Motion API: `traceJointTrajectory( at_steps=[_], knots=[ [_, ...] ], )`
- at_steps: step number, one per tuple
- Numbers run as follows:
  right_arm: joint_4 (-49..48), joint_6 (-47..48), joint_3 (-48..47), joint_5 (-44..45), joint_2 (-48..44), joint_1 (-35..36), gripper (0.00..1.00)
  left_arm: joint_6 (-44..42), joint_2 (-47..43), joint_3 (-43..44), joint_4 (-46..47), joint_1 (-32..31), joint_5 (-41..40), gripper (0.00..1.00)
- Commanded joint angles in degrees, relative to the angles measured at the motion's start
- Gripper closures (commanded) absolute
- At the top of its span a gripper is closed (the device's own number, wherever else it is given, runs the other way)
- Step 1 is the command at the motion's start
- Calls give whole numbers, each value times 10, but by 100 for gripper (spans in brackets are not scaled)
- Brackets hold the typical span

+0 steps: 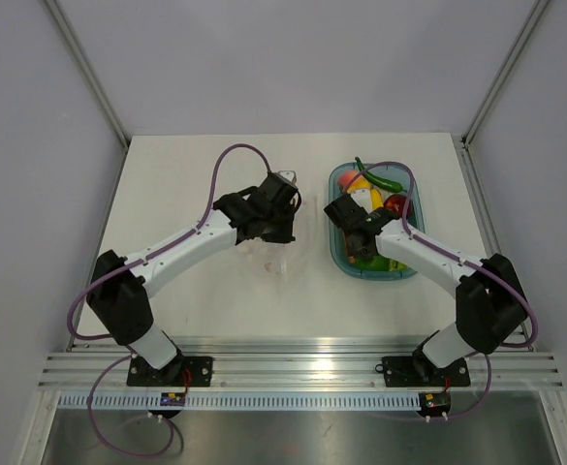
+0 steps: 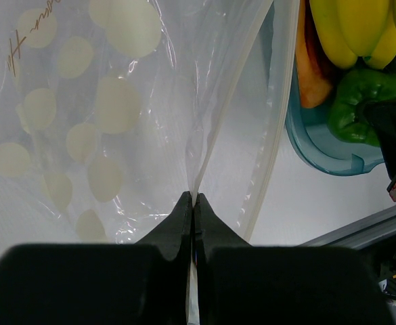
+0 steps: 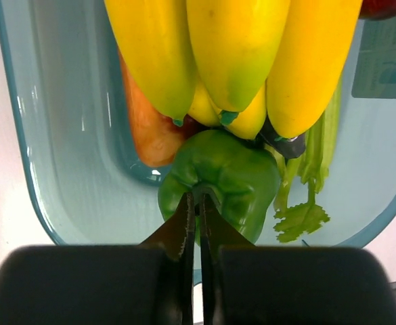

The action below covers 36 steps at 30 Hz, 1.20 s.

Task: Place the food in the zip-top bag and seal the zipper
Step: Pick up the fake vegetable from the bin.

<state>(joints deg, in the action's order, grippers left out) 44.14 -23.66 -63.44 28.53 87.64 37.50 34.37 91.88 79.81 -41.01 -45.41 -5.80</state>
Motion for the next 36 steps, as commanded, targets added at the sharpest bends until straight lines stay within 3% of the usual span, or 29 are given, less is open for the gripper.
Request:
traceJointTrajectory(
  at_steps=[1,11,19,29,36],
  knots=[
    [-7,-15,-16,32,-17,6,100,-3,-12,10,16,2,-2,100],
    [43,-52,-32,16,-130,6,100,-5,-12,11,21,2,5,100],
    [40,-69,-113,-34,-177,6,100,-3,0,27,26,2,33,100],
    [-100,-113,-157,-198,-150,6,100,1,1,47,24,4,55,100],
    [-162,-142,-134,-248,-118,8,100,3,-4,47,30,9,83,100]
  ],
)
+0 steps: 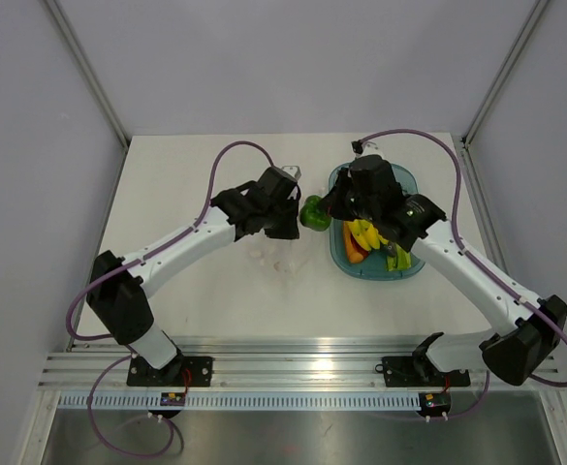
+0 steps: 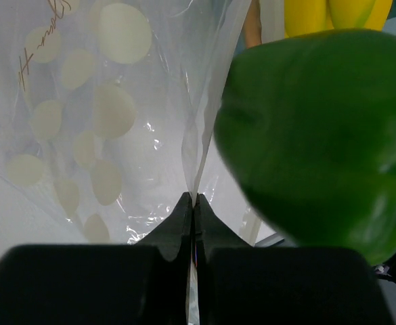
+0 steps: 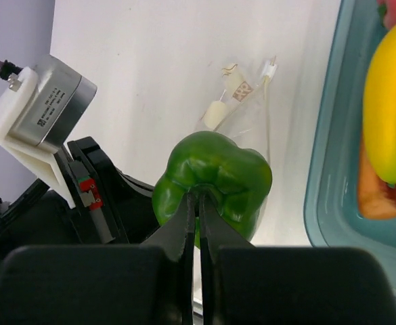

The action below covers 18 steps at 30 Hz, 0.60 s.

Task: Place the food in the zip-top bag and seal the zipper
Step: Pick up the fake vegetable from the bin, then place the fake vegetable in the zipper food storage bag.

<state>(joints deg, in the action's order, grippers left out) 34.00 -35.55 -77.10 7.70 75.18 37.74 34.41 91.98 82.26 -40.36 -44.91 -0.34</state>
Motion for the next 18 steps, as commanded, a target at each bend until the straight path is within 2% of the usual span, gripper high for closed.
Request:
traceJointTrajectory(
  at_steps=[1,11,18],
  knots=[
    [-73,-26,6,-44,15,6,100,2,-6,23,25,5,37,100],
    [-104,-57,58,-47,47,6,100,21,-36,23,51,32,106,100],
    [-116,-65,71,-62,51,8,100,26,-33,27,63,41,125,100]
  ],
)
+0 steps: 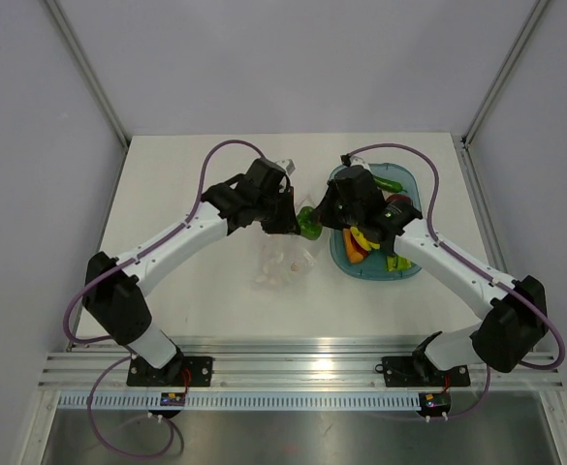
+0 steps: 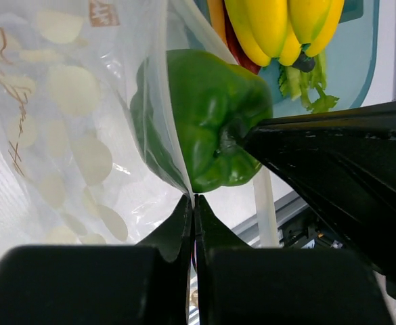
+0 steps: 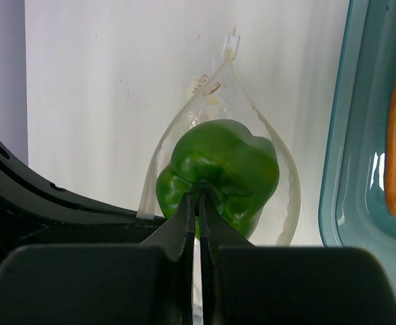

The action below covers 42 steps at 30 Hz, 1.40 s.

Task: Place the food in the zip-top bag and seal the zipper
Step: Place the fake vegetable in the zipper food storage bag.

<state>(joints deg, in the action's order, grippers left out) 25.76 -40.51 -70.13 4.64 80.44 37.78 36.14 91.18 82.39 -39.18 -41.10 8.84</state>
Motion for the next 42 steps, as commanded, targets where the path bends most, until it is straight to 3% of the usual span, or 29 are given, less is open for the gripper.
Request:
traceJointTrajectory(
  at_steps=[1,11,14,18,26,29,32,42],
  knots=[
    [-33,-16,2,-32,-5,8,100,9,-26,27,53,6,35,100],
    [-17,-19,12,-34,25,14,100,5,-43,29,72,10,51,100],
    [-5,-12,9,-30,25,14,87,-11,-57,28,69,11,43,100],
    [33,4,-17,-16,6,14,47,-34,-57,29,61,12,36,100],
    [61,14,17,81,-82,12,46,-56,-69,13,69,13,39,100],
    [81,7,28,78,-78,12,35,-59,-71,12,67,13,36,100],
    [90,-9,41,74,-67,12,31,-61,-75,9,67,13,34,100],
    [43,-33,85,43,-97,12,38,-63,-79,0,64,15,24,100]
  ],
)
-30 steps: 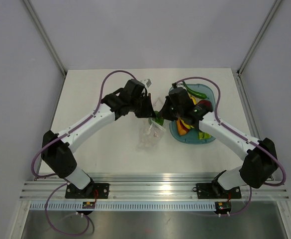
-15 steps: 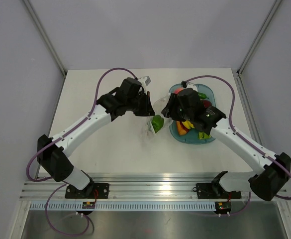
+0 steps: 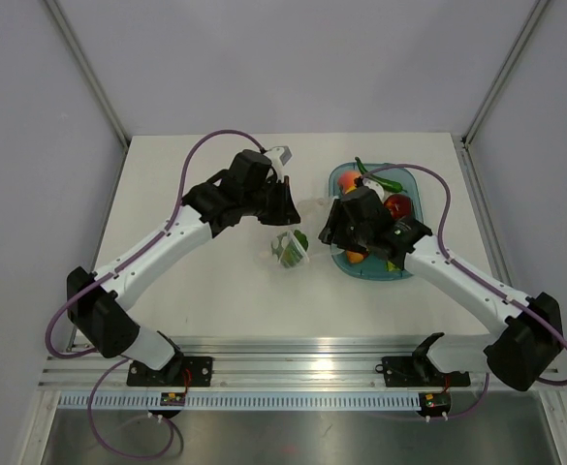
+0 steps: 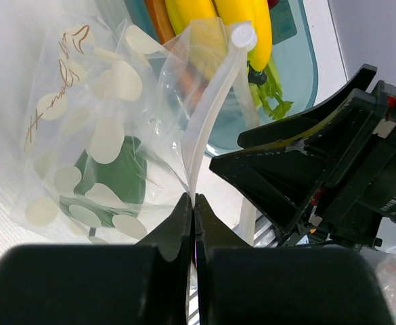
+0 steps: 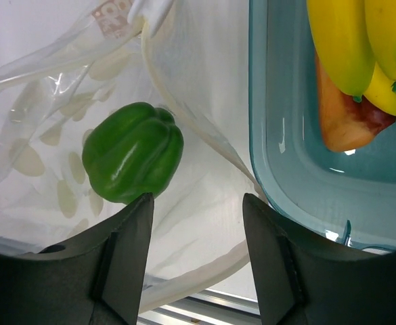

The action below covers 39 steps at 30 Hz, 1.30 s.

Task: Place the food in the zip-top bag and seal the zipper
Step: Place the fake vegetable in the zipper food storage bag, then adjust the zipper food storage bag at the center of the board.

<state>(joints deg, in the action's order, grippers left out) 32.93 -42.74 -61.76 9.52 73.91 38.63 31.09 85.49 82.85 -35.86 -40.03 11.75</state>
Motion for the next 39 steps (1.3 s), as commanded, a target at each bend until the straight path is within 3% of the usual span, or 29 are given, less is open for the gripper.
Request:
traceJointTrajectory(
  at_steps=[1,6,10,15,20,21,24,25,28,33,39],
  knots=[
    [-30,-9,-3,-9,-39,4,38,-12,-22,-7,31,5,-6,100],
    [-17,-2,-28,1,-87,4,41,-14,-28,-23,32,7,-10,100],
    [-33,-13,9,53,-130,4,35,-16,-31,-23,31,7,-13,100],
    [-8,-5,1,17,-77,4,23,-23,-38,-23,32,11,-20,100],
    [-37,-1,-10,-50,-25,4,23,-24,-37,-20,30,12,-16,100],
    [-39,-1,-13,-50,-9,4,26,-24,-38,-22,30,13,-15,100],
    [-37,-6,-16,-50,20,4,51,-24,-41,-25,31,14,-16,100],
    [-39,-8,-15,-49,22,5,80,-25,-41,-26,29,14,-19,100],
    [-47,-3,-31,-39,16,4,100,-31,-40,-32,21,21,-28,100],
    [12,59,-140,1,12,4,100,-46,-56,-2,-17,57,-23,100],
    [19,88,-149,15,29,4,100,-62,-59,44,-68,77,-27,100]
  ],
)
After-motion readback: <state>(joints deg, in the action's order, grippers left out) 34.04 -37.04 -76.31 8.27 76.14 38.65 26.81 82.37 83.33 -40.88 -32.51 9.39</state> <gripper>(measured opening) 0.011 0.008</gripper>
